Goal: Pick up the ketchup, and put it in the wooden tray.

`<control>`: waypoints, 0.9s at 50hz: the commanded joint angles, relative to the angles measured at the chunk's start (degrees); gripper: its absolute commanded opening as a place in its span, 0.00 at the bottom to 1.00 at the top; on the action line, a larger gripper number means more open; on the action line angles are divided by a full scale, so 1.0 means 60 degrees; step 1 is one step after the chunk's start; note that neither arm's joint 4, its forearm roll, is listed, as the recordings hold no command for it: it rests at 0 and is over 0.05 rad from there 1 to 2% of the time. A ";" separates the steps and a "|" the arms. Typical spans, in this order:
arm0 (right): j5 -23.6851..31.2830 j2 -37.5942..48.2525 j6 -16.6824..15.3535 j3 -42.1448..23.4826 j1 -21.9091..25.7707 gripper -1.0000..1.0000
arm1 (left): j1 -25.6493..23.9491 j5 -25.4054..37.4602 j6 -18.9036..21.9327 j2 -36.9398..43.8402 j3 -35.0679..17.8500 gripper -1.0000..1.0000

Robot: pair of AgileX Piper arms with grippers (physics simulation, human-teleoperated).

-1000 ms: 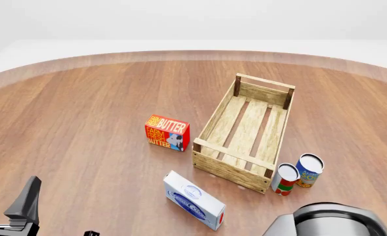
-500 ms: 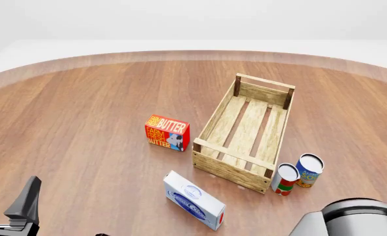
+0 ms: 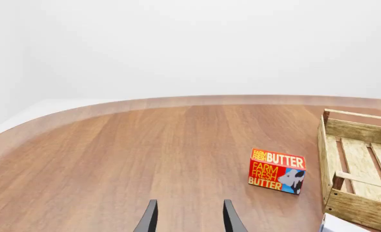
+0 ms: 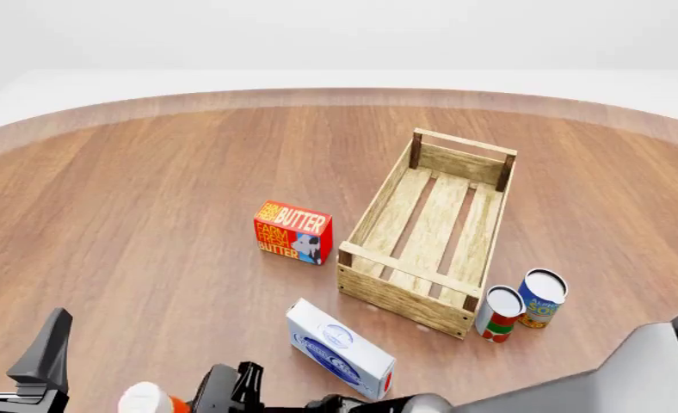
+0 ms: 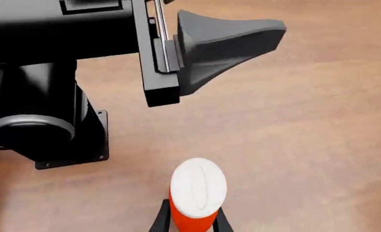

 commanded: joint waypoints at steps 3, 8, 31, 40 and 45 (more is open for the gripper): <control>0.0271 -0.1468 -0.0022 0.0878 -0.0930 0.00 | 0.0000 0.0000 0.0000 0.0000 0.0000 1.00; 0.0605 -0.1906 -0.0147 0.0905 -0.1302 0.00 | 0.0000 0.0000 0.0000 0.0000 0.0000 1.00; 0.3175 -0.2539 -0.1005 -0.1658 -0.2644 0.00 | 0.0000 0.0000 0.0000 0.0000 0.0000 1.00; 0.3943 -0.2848 -0.1236 -0.2086 -0.3757 0.00 | 0.0000 0.0000 0.0000 0.0000 0.0000 1.00; 0.4113 -0.3032 -0.1267 -0.2057 -0.4324 0.00 | 0.0000 0.0000 0.0000 0.0000 0.0000 1.00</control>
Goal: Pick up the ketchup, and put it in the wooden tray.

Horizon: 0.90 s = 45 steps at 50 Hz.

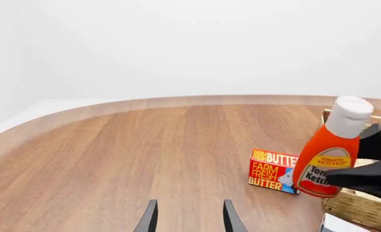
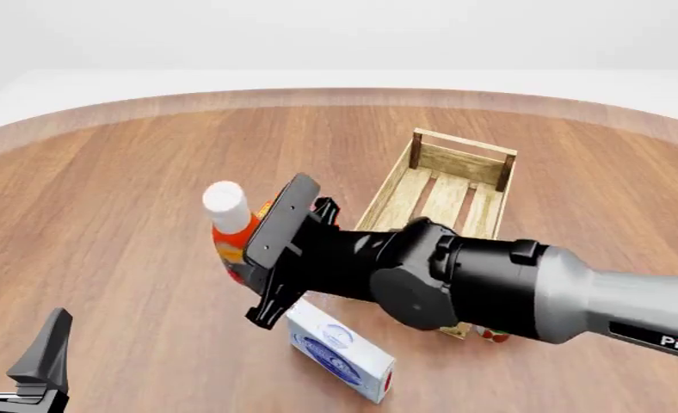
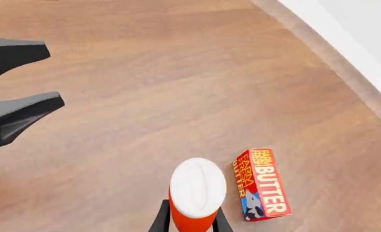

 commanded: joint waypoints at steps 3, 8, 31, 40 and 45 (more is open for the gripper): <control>0.0782 -0.0641 -0.0106 -0.0336 -0.1622 0.00 | 0.0000 0.0000 0.0000 0.0000 0.0000 1.00; 0.0766 -0.0895 -0.0068 -0.0178 -0.2113 0.00 | 0.0000 0.0000 0.0000 0.0000 0.0000 1.00; -0.0005 -0.1713 -0.0113 0.1521 -0.4879 0.00 | 0.0000 0.0000 0.0000 0.0000 0.0000 1.00; -0.0566 -0.1523 -0.0059 0.1968 -0.5689 0.00 | 0.0000 0.0000 0.0000 0.0000 0.0000 1.00; -0.0824 -0.1143 -0.0018 0.1928 -0.5896 0.00 | 0.0000 0.0000 0.0000 0.0000 0.0000 1.00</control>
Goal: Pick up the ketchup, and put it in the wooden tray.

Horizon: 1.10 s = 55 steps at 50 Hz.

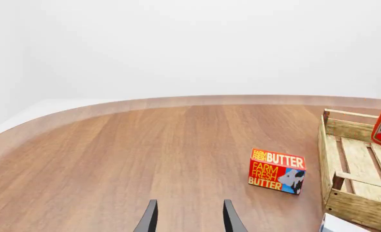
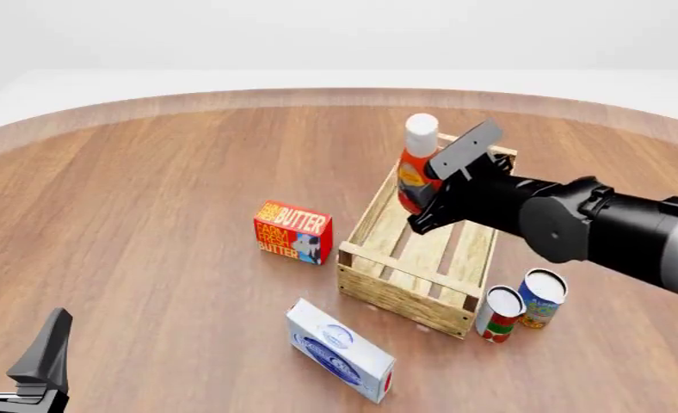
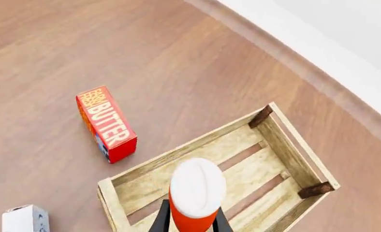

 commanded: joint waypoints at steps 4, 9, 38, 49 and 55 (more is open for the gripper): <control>-0.0744 0.0683 0.0356 0.0097 -0.1051 0.00 | 0.0000 0.0000 0.0000 0.0000 0.0000 1.00; -0.0929 0.1058 0.0444 -0.0115 -0.1287 0.00 | 0.0000 0.0000 0.0000 0.0000 0.0000 1.00; -0.2065 0.3753 0.0845 -0.1185 -0.1547 0.00 | 0.0000 0.0000 0.0000 0.0000 0.0000 1.00; -0.2350 0.4141 0.0852 -0.1162 -0.1795 0.00 | 0.0000 0.0000 0.0000 0.0000 0.0000 1.00; -0.2571 0.4366 0.0879 -0.1095 -0.1832 0.00 | 0.0000 0.0000 0.0000 0.0000 0.0000 1.00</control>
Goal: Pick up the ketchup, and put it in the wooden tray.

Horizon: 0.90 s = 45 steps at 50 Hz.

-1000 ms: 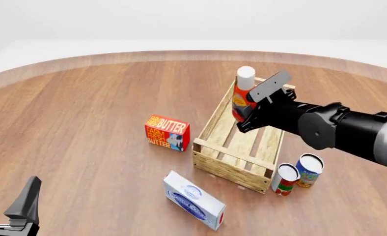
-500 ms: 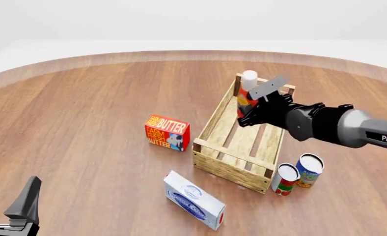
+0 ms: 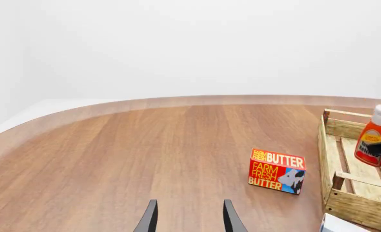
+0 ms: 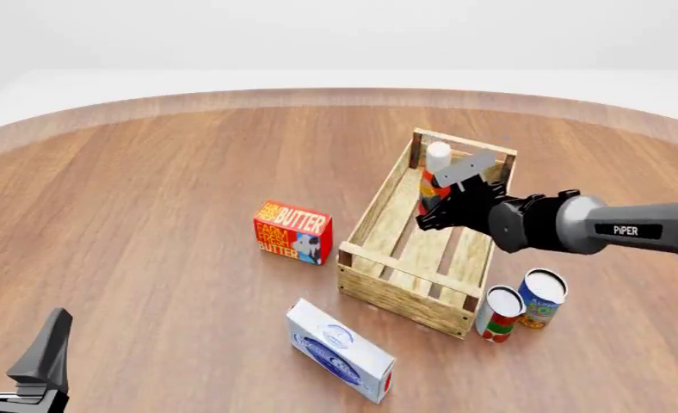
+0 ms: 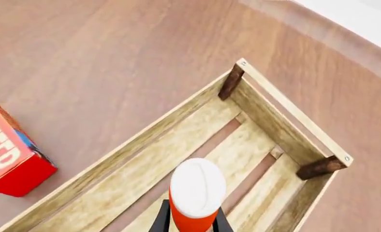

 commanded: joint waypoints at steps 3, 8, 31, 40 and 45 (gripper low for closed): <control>-0.0442 0.0479 0.0177 0.0013 -0.0159 0.00 | 0.0000 0.0000 0.0000 0.0000 0.0000 1.00; -0.0519 0.0577 0.0234 0.0032 -0.0149 0.00 | 0.0000 0.0000 0.0000 0.0000 0.0000 1.00; -0.0871 0.1000 0.0339 0.0162 -0.0094 0.00 | 0.0000 0.0000 0.0000 0.0000 0.0000 1.00; -0.1008 0.1048 0.0398 0.0301 -0.0140 0.00 | 0.0000 0.0000 0.0000 0.0000 0.0000 1.00; -0.1011 0.1045 0.0451 0.0372 -0.0152 1.00 | 0.0000 0.0000 0.0000 0.0000 0.0000 1.00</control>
